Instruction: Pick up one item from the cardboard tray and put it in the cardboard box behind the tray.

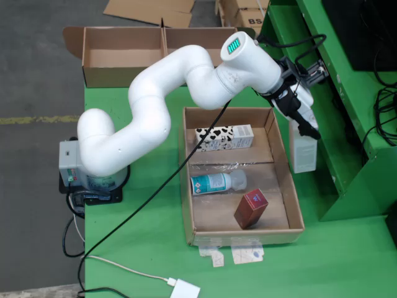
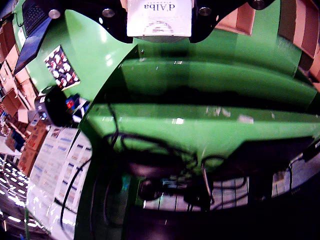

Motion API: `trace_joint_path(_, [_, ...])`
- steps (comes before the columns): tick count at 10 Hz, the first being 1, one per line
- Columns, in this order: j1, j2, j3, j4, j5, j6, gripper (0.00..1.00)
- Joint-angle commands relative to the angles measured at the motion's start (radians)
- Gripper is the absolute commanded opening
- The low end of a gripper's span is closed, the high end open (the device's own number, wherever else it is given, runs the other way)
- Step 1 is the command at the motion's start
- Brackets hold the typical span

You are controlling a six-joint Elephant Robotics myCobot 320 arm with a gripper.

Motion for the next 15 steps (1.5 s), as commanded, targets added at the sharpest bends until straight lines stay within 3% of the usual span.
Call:
trace_joint_path(1, [0.088,-0.005,0.029,0.314,-0.397,-0.106,0.00])
trace_joint_path(3, [0.097,0.025,0.029,0.315,-0.404,-0.110,0.00])
trace_joint_path(4, [0.068,0.099,0.029,0.110,-0.117,-0.029,0.00])
trace_joint_path(5, [0.068,0.099,0.029,0.110,-0.117,-0.029,0.00])
trace_joint_path(7, [0.128,0.161,0.029,-0.085,-0.023,0.005,0.00])
trace_joint_path(10, [0.266,0.254,0.029,-0.362,0.000,0.088,0.00])
trace_joint_path(15, [0.516,0.316,0.029,-0.526,-0.094,0.240,0.00])
